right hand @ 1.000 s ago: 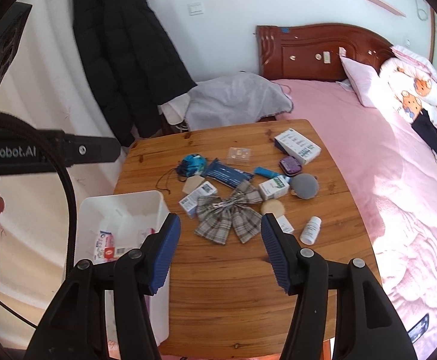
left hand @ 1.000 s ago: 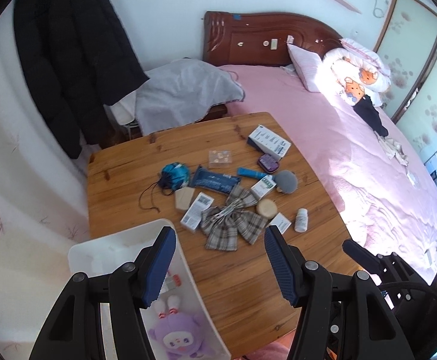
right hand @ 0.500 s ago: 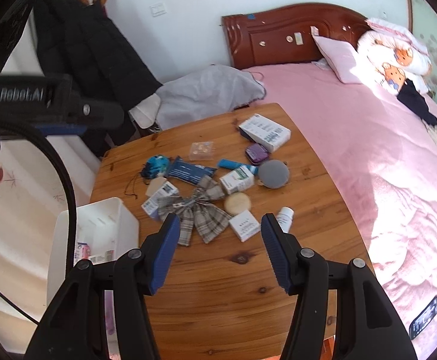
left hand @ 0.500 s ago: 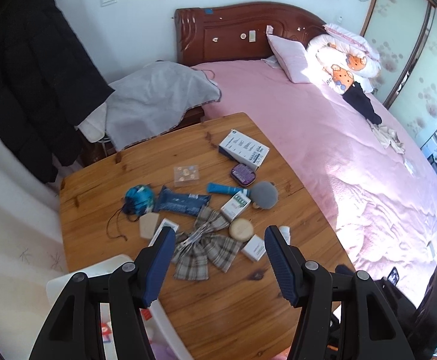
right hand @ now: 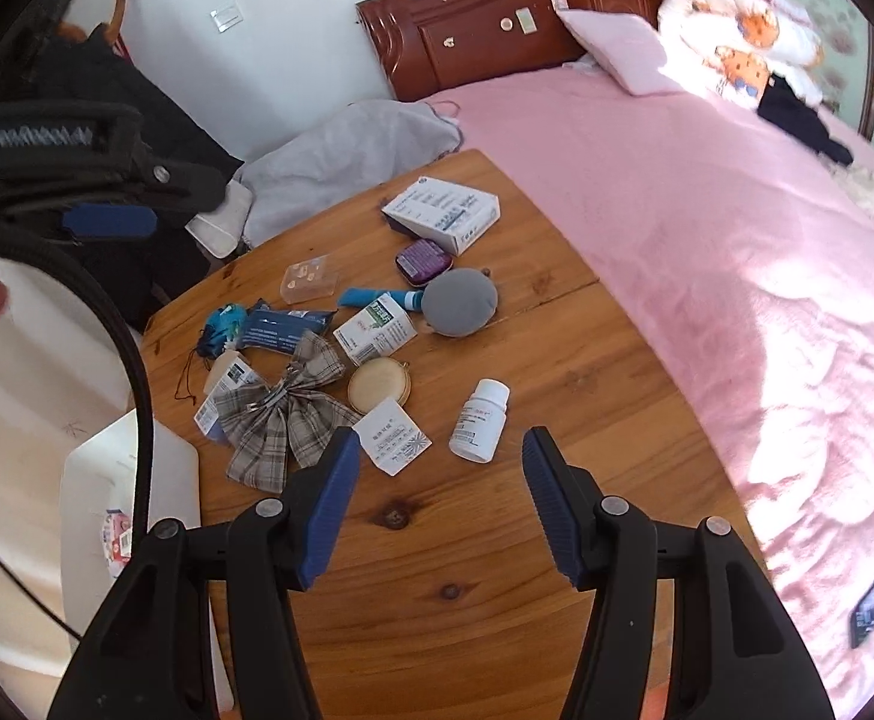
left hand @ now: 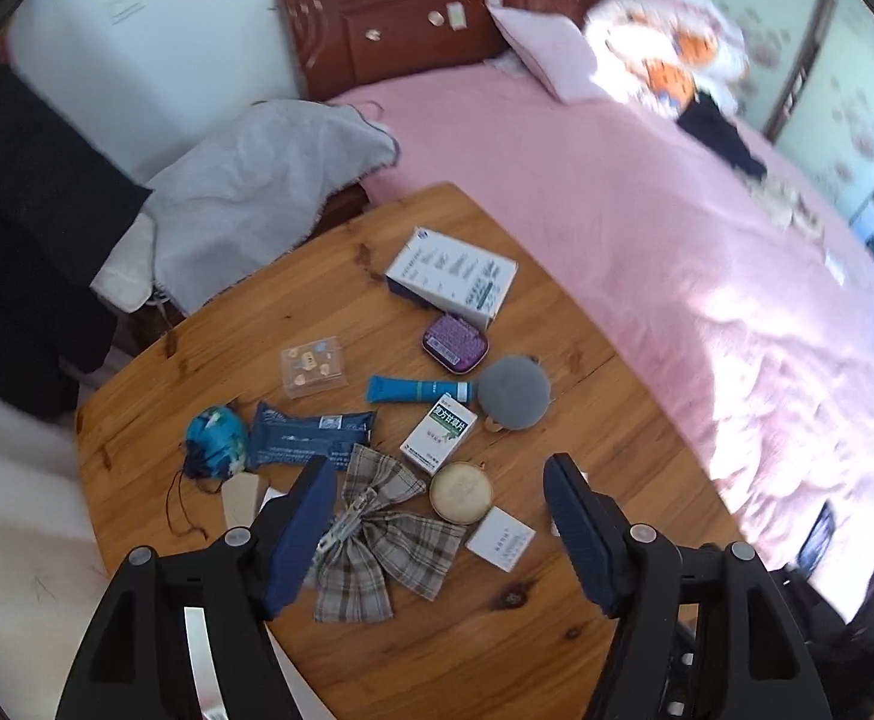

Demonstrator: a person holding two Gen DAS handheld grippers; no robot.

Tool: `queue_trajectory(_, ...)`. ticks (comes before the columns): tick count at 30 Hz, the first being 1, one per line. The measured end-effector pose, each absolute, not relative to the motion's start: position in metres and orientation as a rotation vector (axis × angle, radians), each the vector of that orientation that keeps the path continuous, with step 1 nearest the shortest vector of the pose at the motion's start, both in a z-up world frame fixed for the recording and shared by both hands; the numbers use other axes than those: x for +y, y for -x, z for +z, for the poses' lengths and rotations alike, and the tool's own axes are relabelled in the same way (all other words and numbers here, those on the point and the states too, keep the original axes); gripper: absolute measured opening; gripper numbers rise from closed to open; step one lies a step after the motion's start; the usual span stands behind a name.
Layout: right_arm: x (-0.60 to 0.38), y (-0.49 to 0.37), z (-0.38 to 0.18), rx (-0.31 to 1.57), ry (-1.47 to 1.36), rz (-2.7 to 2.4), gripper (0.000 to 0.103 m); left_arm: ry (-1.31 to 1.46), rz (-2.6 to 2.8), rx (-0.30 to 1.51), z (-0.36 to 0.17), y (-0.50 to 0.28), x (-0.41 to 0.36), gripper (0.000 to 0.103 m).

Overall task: Organize objects
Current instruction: 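Withdraw both tools from the tray back toward the table, then lower the left tool onto the green-and-white medicine box and grasp it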

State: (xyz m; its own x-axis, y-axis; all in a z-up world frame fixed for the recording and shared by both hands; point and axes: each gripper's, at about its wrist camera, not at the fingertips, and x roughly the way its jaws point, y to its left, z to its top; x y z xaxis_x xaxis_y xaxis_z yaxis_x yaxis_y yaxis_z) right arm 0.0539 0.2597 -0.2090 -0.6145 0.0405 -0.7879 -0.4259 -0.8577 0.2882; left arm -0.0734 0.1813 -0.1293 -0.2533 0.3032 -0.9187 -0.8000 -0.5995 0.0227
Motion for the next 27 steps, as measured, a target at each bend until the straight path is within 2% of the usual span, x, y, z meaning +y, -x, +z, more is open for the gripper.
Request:
queue_trajectory(2,0.267,-0.054,-0.218,0.724,1.208,2.535,0.062,1.267,1.885,0.704,-0.146,0.076,0.191,0.072)
queue_trajectory(4,0.273,-0.054,-0.228,0.772,1.201,2.544,0.072,1.281,1.846,0.746,-0.163,0.078,0.199,0.072)
queue_trajectory(5,0.276,-0.053,-0.232,0.788,1.194,2.546,0.073,1.292,1.82,0.767,-0.173,0.08,0.204,0.072)
queue_trajectory(17,0.305,-0.028,-0.288,0.891,1.263,2.395,0.073,1.431,1.679,0.868,-0.256,0.109,0.24,0.072)
queue_trajectory(27,0.302,0.001,-0.315,0.766,1.4,2.293,0.073,1.493,1.66,0.913,-0.288,0.124,0.253,0.072)
